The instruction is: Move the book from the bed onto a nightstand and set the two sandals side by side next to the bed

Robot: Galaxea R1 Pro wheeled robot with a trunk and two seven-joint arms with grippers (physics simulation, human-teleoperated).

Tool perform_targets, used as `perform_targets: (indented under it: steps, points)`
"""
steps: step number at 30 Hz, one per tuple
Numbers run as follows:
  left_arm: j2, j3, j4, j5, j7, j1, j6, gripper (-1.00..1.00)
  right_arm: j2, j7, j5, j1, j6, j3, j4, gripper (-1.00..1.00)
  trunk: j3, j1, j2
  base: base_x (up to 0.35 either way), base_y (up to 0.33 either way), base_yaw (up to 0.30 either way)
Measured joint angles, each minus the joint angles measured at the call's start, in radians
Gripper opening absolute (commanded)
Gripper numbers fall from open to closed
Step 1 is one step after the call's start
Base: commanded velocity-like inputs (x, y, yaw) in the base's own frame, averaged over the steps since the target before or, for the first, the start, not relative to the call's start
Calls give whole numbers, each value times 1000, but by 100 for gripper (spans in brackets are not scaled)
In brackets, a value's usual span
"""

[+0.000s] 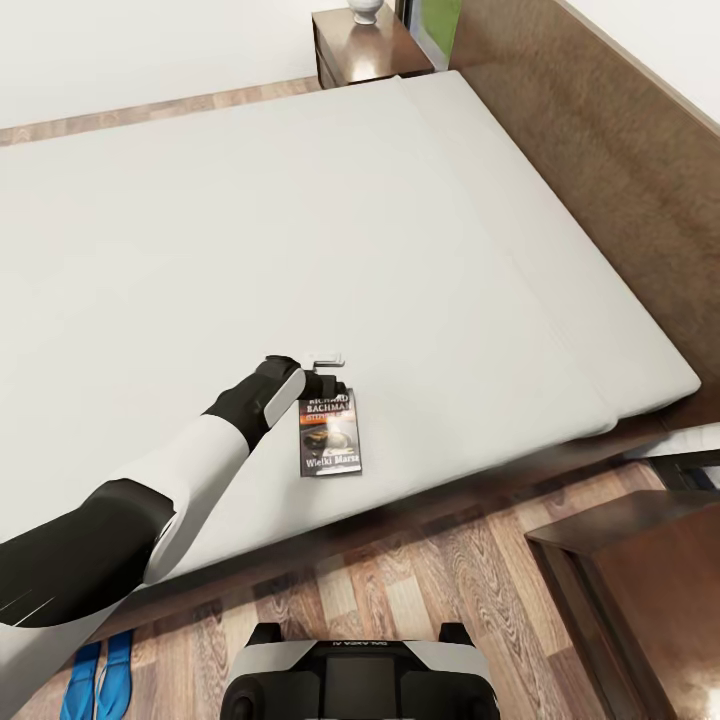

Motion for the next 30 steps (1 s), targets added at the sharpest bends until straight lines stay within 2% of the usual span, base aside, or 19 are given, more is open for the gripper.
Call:
perform_targets:
  steps: [30]
  points:
    - [1,0,-1,-2,-1,0,0,100,1,0,0,0,0,0,0,100,0,0,0,-27,0,0]
